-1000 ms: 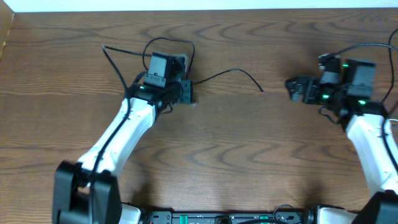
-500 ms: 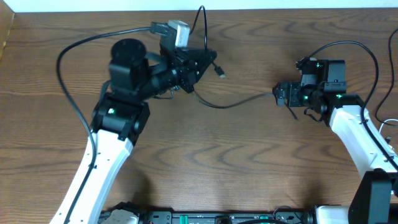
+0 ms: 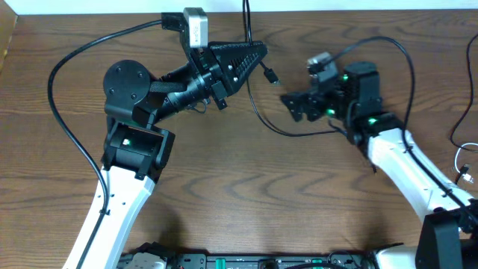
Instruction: Untangle cables
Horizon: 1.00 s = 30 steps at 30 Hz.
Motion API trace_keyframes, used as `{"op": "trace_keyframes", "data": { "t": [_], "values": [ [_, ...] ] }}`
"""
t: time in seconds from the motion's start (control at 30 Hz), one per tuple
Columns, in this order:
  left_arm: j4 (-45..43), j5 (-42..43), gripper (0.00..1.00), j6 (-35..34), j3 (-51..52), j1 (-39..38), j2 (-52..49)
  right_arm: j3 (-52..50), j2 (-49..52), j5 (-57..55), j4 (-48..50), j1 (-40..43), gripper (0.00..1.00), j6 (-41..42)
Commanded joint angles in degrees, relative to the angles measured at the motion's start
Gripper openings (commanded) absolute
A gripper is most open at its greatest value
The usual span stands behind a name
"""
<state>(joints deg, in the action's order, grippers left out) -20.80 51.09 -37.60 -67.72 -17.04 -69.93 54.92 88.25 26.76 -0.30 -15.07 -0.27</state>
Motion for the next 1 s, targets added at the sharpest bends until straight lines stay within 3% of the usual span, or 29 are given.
{"op": "trace_keyframes", "data": {
  "t": [0.0, 0.27, 0.43, 0.7, 0.77, 0.87, 0.97],
  "values": [
    [-0.3, 1.2, 0.08, -2.2, -0.9, 0.0, 0.5, 0.2, 0.1, 2.3, 7.2, -4.5, 0.97, -1.1],
    [-0.3, 1.2, 0.08, -3.5, -0.9, 0.0, 0.5, 0.2, 2.4, 0.4, 21.1, -11.7, 0.97, -5.0],
    [-0.3, 1.2, 0.07, -3.7, -0.9, 0.0, 0.5, 0.2, 8.5, 0.1, 31.2, -13.0, 0.81, -4.8],
    [-0.3, 1.6, 0.08, -4.7, -0.9, 0.0, 0.5, 0.2, 18.0, 0.1, 48.9, -12.9, 0.76, 1.3],
    [-0.3, 2.3, 0.07, -4.7, -0.9, 0.0, 0.5, 0.2, 19.1, -0.2, 52.1, -12.9, 0.78, 3.4],
    [-0.3, 2.5, 0.07, -4.8, -0.9, 0.0, 0.5, 0.2, 19.6, -2.5, 54.1, -12.9, 0.88, 7.5],
    [-0.3, 2.5, 0.07, -4.8, -0.9, 0.0, 0.5, 0.2, 19.6, -4.4, 54.1, -12.9, 0.89, 8.0]
  ]
}}
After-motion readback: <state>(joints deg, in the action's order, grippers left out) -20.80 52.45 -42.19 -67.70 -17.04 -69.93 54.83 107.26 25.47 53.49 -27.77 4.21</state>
